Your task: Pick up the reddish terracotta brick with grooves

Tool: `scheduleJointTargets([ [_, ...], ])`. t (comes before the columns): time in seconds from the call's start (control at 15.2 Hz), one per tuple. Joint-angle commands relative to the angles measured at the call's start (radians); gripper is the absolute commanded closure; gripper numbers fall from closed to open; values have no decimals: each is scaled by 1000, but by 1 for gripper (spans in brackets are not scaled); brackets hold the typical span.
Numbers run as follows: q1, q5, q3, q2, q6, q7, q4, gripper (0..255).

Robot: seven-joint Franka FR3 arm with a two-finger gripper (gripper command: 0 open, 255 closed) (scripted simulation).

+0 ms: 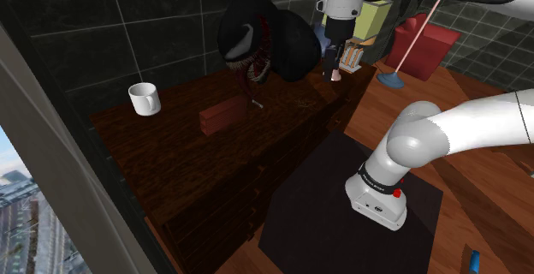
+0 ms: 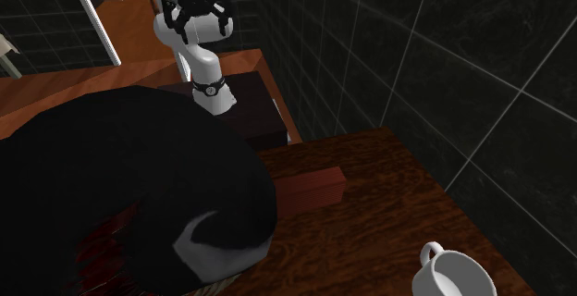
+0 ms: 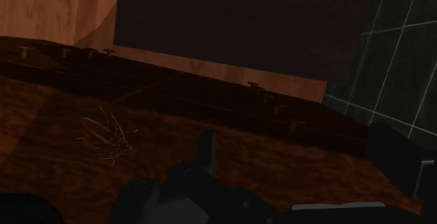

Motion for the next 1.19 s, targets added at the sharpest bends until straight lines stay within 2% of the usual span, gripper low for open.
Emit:
scheduleJointTargets([
  [0.0,0,0,0,0,0,0,0,0],
  [0.53,55,-51,-50,252,271,-248,19,0],
  [1.12,115,-62,-66,568,512,-504,140,0],
])
